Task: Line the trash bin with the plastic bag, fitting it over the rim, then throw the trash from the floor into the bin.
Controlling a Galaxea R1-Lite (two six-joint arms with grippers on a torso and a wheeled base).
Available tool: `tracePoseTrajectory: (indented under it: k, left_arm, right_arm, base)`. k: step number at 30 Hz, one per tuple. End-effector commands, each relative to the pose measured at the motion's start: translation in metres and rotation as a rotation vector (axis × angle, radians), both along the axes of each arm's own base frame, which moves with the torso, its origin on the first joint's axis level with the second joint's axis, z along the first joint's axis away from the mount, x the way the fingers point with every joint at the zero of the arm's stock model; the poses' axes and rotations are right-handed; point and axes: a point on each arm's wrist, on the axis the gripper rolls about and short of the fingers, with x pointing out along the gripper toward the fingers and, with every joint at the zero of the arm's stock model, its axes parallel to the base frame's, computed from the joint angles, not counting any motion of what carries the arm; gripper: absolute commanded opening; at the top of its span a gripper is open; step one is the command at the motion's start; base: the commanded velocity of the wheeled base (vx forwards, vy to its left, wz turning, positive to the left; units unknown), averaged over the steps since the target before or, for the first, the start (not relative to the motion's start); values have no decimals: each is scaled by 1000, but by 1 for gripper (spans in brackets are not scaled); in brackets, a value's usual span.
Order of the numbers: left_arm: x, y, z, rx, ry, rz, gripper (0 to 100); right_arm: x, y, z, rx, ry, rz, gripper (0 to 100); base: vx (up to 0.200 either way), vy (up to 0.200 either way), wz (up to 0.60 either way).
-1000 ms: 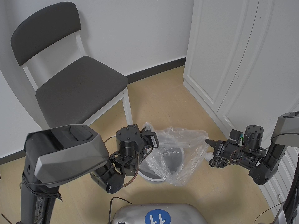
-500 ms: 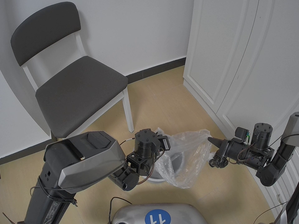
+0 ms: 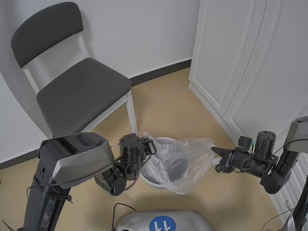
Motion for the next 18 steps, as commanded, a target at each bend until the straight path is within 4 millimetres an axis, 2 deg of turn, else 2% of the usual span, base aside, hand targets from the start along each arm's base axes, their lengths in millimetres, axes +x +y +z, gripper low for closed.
tracePoseTrajectory:
  k: [1, 3, 4, 5, 10, 18]
  left_arm:
    - [-3, 34, 5, -12, -11, 29, 0]
    - [-6, 43, 6, -18, -19, 35, 0]
    - [-6, 43, 6, -18, -19, 35, 0]
    - [-8, 49, 6, -24, -28, 43, 0]
    - [-16, 56, 2, -24, -32, 49, 0]
    - [-24, 67, 3, -2, -3, 66, 0]
  right_arm:
    - [10, 1, -32, -12, 42, -9, 0]
    - [13, 2, -48, -20, 69, -12, 0]
    - [13, 2, -48, -20, 69, -12, 0]
    - [16, 3, -62, -32, 105, -15, 0]
    - [25, 4, -84, -43, 142, -24, 0]
    - [34, -3, -95, -47, 152, -57, 0]
  base:
    - [0, 0, 0]
    - [0, 0, 0]
    - [0, 0, 0]
    - [0, 0, 0]
    - [0, 0, 0]
    - [0, 0, 0]
